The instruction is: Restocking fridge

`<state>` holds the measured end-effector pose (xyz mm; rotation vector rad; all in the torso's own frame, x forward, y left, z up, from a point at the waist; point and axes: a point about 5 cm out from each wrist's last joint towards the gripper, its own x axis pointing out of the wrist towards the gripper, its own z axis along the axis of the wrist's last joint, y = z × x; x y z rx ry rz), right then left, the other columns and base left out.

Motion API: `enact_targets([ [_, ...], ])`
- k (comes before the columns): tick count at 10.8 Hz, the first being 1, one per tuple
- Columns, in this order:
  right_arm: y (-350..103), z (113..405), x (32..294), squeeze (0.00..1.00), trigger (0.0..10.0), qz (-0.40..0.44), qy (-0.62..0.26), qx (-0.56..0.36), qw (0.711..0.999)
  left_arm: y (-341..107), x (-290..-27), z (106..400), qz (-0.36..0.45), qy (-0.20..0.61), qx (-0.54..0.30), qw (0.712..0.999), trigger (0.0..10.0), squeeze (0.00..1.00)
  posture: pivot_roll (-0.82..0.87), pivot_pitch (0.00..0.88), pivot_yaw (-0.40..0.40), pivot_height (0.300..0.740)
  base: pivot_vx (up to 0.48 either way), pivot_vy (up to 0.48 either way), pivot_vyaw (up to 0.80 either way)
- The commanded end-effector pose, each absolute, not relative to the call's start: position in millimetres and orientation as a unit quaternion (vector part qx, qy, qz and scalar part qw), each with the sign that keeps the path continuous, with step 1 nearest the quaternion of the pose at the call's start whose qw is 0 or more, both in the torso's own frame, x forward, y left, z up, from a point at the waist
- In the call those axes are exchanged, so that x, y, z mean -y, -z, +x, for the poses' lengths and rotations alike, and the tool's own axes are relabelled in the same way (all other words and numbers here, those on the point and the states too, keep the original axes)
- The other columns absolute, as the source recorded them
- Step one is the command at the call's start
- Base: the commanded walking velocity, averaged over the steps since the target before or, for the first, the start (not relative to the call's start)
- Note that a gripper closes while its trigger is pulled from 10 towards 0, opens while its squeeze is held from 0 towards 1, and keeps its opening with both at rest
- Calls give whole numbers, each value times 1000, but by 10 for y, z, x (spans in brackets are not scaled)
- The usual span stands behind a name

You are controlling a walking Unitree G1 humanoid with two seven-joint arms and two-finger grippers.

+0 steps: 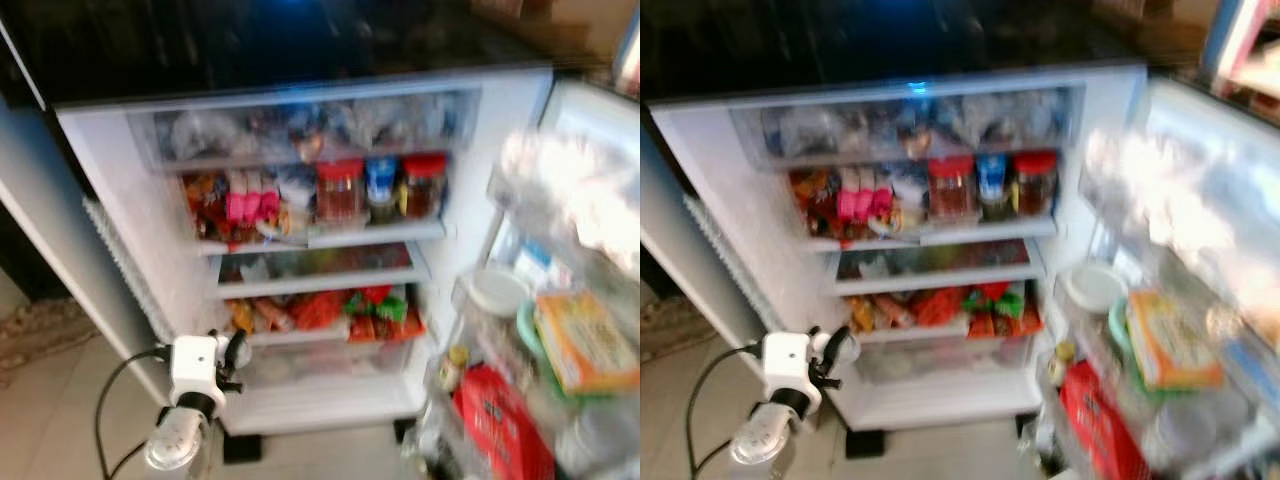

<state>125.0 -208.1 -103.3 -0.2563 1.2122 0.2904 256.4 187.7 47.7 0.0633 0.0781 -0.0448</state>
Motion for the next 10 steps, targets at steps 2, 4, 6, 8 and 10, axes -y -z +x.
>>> enact_targets([
  [2,1011,1334,2042,0,10000,-119,-137,-555,812,-455,-1962,2553,35,13,-49,998,10000,0,-28,0,-1,740,307,0,0],
  [4,1011,1334,2042,0,10000,-119,-139,-555,812,-458,-1959,2561,36,14,-49,998,10000,0,-27,0,-1,740,307,0,0],
  [6,1011,1338,2037,0,10000,-117,-139,-555,812,-453,-1957,2574,35,19,-51,998,10000,0,-28,0,1,740,307,0,0],
  [8,1011,1338,2033,0,10000,-112,-138,-553,814,-442,-1946,2576,33,25,-55,998,10000,0,-23,0,0,740,289,0,0],
  [10,1010,1339,2029,0,10000,-109,-138,-552,815,-438,-1931,2567,31,33,-57,997,10000,0,-22,0,0,740,129,0,0],
])
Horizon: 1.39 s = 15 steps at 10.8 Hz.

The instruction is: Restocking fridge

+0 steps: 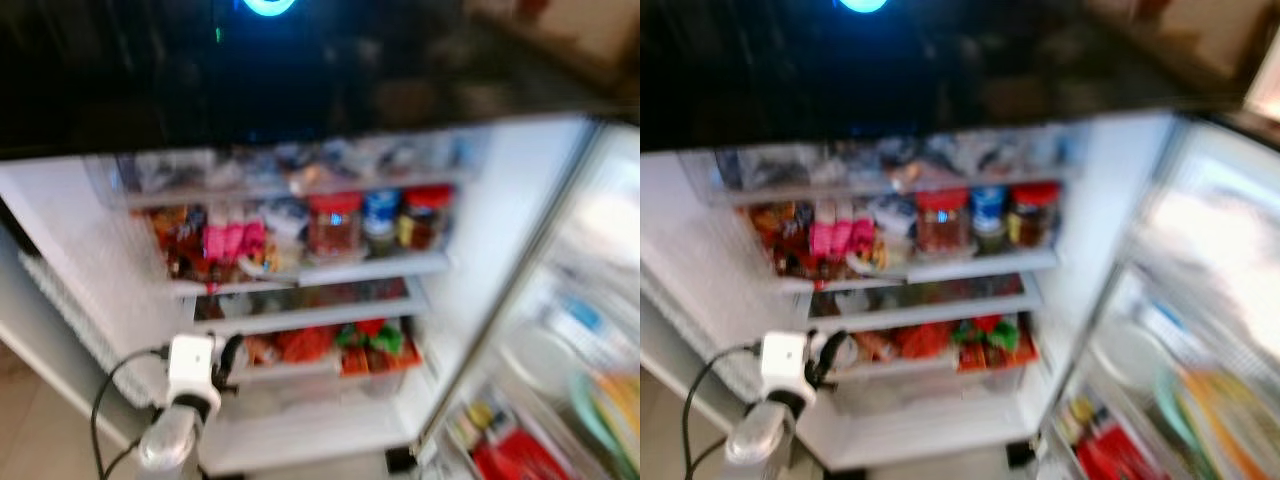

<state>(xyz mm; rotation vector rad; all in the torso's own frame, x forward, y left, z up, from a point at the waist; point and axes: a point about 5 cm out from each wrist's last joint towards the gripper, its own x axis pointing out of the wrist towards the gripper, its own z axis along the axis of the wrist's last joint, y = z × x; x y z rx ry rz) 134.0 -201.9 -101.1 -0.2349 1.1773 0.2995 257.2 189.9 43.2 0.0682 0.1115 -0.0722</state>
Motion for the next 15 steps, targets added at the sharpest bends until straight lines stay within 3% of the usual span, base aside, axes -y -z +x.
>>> enact_targets([
  [1,1010,1339,2026,0,10000,-105,-138,-551,816,-437,-1933,2564,30,33,-57,997,10000,0,-22,0,0,740,0,0,0],
  [15,1011,1335,2012,0,10000,-96,-141,-551,817,-436,-1921,2565,33,42,-58,997,10000,0,-20,0,0,740,115,0,0],
])
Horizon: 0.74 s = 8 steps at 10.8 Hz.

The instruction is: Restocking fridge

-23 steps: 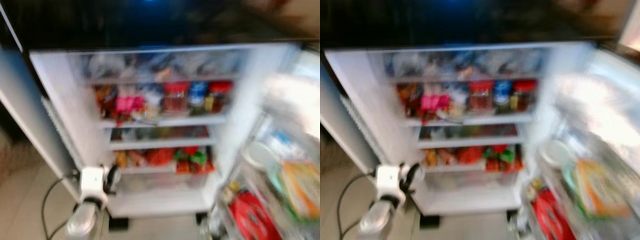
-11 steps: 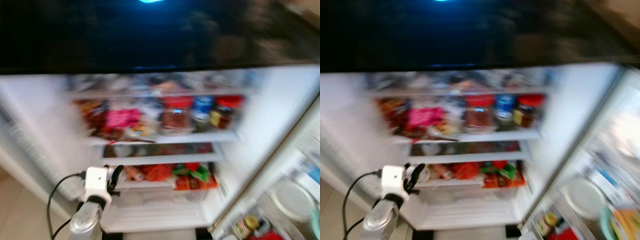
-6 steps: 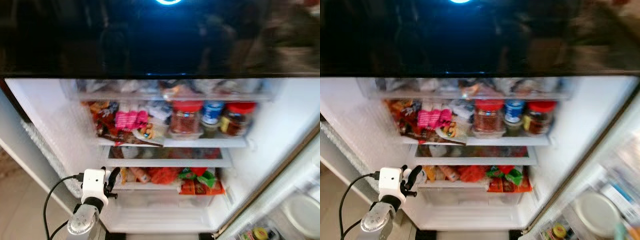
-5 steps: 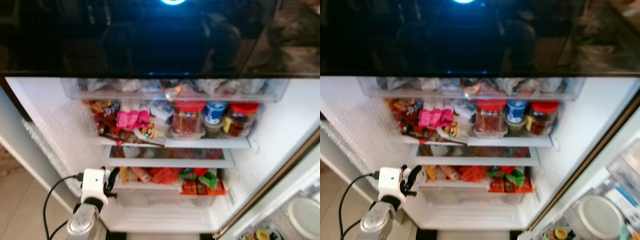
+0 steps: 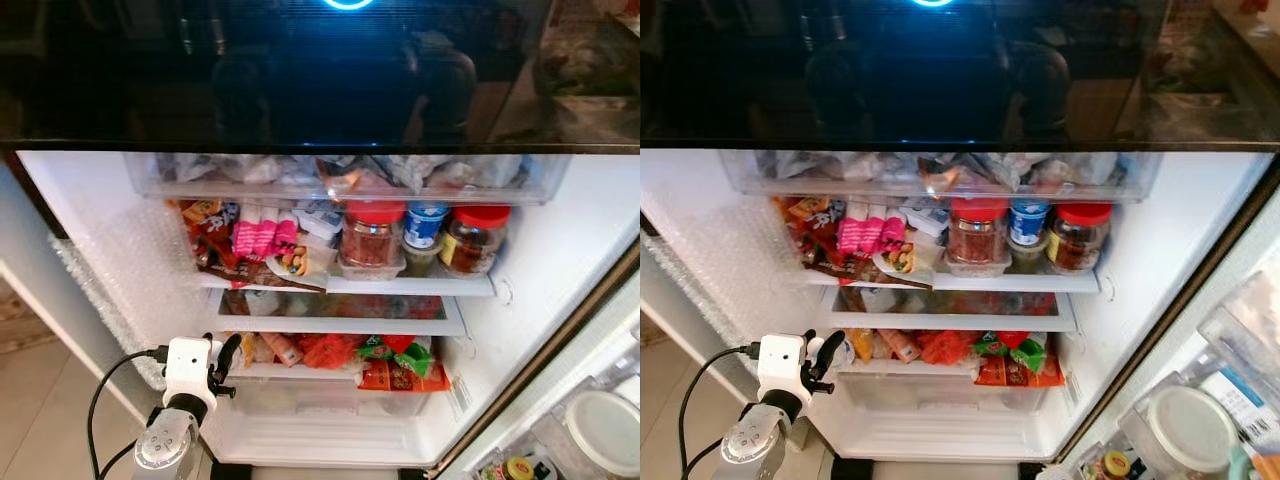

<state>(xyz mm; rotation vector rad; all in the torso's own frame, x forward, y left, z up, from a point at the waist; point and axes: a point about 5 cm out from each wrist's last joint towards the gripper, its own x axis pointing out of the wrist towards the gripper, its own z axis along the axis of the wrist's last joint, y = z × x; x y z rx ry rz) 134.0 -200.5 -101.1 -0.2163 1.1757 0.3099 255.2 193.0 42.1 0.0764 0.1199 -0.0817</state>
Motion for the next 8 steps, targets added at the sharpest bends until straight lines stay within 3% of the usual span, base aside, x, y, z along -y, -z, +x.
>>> enact_targets([
  [1,1011,1336,2011,0,10000,-95,-140,-551,817,-435,-1917,2565,33,44,-59,997,10000,0,-20,0,1,740,0,0,0],
  [8,1009,1343,2010,0,10000,-99,-141,-550,817,-452,-1904,2589,37,49,-54,997,10000,0,-21,0,2,740,314,0,74],
])
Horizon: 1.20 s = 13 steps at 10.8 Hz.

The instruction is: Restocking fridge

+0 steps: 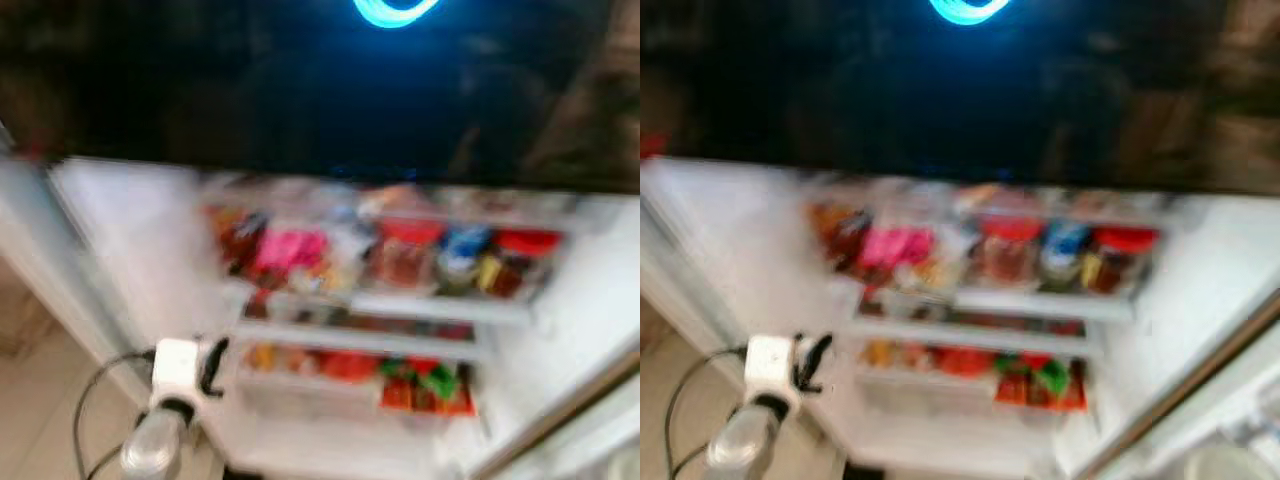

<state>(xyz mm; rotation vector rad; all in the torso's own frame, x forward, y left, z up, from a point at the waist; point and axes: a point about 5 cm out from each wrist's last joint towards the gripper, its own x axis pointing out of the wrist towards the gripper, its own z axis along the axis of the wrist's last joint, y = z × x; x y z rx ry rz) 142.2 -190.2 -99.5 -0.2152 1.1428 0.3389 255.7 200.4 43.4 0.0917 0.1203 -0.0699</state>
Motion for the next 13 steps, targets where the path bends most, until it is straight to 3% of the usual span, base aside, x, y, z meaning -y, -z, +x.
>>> enact_targets([
  [1,1010,1342,2008,0,10000,-98,-139,-550,818,-452,-1907,2589,37,49,-54,997,10000,0,-19,0,3,740,292,0,0],
  [13,1012,1350,2006,0,10000,-124,-150,-556,808,-435,-1830,2568,38,100,-66,992,10000,0,-17,0,9,740,0,0,0],
])
